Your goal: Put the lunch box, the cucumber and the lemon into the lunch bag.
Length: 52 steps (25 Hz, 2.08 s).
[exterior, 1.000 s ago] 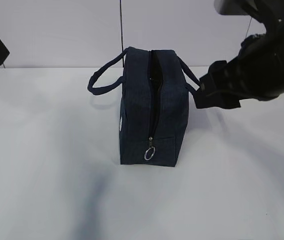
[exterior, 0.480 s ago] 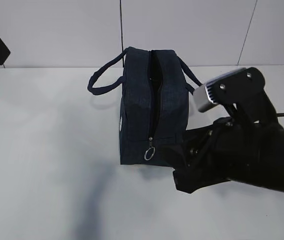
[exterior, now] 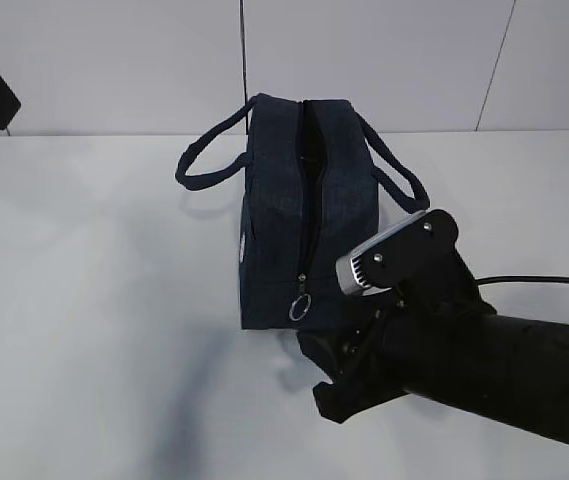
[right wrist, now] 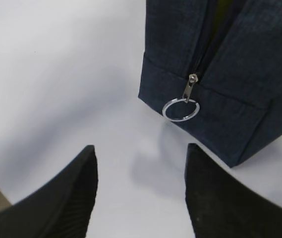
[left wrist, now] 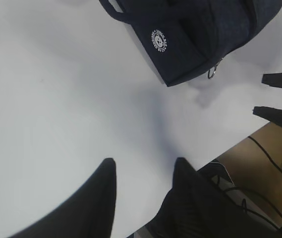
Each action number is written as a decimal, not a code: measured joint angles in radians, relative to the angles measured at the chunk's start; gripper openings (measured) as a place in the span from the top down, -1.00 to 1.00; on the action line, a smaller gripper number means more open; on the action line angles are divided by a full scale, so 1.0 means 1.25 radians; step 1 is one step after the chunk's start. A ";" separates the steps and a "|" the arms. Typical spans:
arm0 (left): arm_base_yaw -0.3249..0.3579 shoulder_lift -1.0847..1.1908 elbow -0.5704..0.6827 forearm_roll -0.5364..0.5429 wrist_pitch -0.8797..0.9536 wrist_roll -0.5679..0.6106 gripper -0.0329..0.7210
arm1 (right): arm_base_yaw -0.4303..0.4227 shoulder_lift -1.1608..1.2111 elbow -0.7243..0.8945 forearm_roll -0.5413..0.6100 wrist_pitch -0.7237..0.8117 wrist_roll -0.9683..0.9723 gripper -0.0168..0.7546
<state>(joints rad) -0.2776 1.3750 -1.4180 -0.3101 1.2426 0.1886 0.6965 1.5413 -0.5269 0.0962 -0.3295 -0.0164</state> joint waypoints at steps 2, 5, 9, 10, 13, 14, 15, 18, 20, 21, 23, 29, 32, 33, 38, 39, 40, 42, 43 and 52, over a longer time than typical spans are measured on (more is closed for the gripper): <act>0.000 0.000 0.000 0.000 0.000 -0.002 0.23 | 0.000 0.038 0.000 0.024 -0.061 0.000 -0.13; 0.000 0.000 0.000 0.000 0.000 -0.002 0.23 | 0.000 0.093 0.000 0.060 -0.132 0.000 -0.13; 0.000 0.000 0.000 0.000 0.000 -0.004 0.23 | 0.000 0.151 0.000 0.071 -0.200 0.013 -0.13; 0.000 0.000 0.000 0.000 0.000 -0.004 0.23 | 0.000 0.163 0.000 0.071 -0.230 0.013 -0.13; 0.000 0.000 0.000 0.000 0.000 -0.004 0.23 | 0.000 0.197 0.000 0.072 -0.311 0.013 -0.13; 0.000 0.000 0.000 0.000 0.000 -0.004 0.23 | 0.000 0.209 0.000 0.071 -0.333 0.013 -0.13; 0.000 0.000 0.000 0.000 0.000 -0.004 0.23 | 0.000 0.222 0.000 0.071 -0.357 0.013 -0.13; 0.000 0.000 0.000 0.000 0.000 -0.004 0.23 | 0.000 0.248 -0.001 0.071 -0.396 0.013 -0.13; 0.000 0.000 0.000 0.000 0.000 -0.004 0.23 | 0.000 0.262 -0.001 0.071 -0.415 0.013 -0.12; 0.000 0.000 0.000 0.000 0.000 -0.004 0.23 | 0.000 0.268 -0.001 0.067 -0.425 0.013 -0.12; 0.000 0.000 0.000 0.000 0.000 -0.004 0.23 | 0.000 0.280 -0.001 0.054 -0.444 0.023 -0.12; 0.000 0.000 0.000 0.000 0.000 -0.004 0.23 | 0.000 0.304 -0.003 0.044 -0.458 0.058 -0.11; 0.000 0.000 0.000 0.000 0.000 -0.004 0.23 | 0.000 0.304 -0.003 0.044 -0.475 0.062 -0.11; 0.000 0.000 0.000 0.000 0.000 -0.004 0.23 | 0.000 0.304 -0.004 0.044 -0.477 0.062 -0.11; 0.000 0.000 0.000 0.000 0.000 -0.004 0.23 | 0.000 0.326 -0.024 0.043 -0.482 0.065 -0.11; 0.000 0.000 0.000 0.000 0.000 -0.004 0.23 | 0.000 0.332 -0.026 0.043 -0.484 0.065 -0.11; 0.000 0.000 0.000 0.000 0.000 -0.004 0.23 | 0.000 0.335 -0.029 0.043 -0.483 0.065 -0.11; 0.000 0.000 0.000 0.000 0.000 -0.004 0.23 | 0.000 0.337 -0.031 0.043 -0.483 0.065 -0.11; 0.000 0.000 0.000 0.000 0.000 -0.004 0.23 | 0.000 0.345 -0.033 0.043 -0.485 0.065 -0.11; 0.000 0.000 0.000 0.000 0.000 -0.004 0.23 | 0.000 0.369 -0.039 0.047 -0.491 0.068 -0.11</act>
<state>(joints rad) -0.2776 1.3750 -1.4180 -0.3101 1.2426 0.1838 0.6965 2.0022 -0.5754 0.1547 -0.9432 0.0689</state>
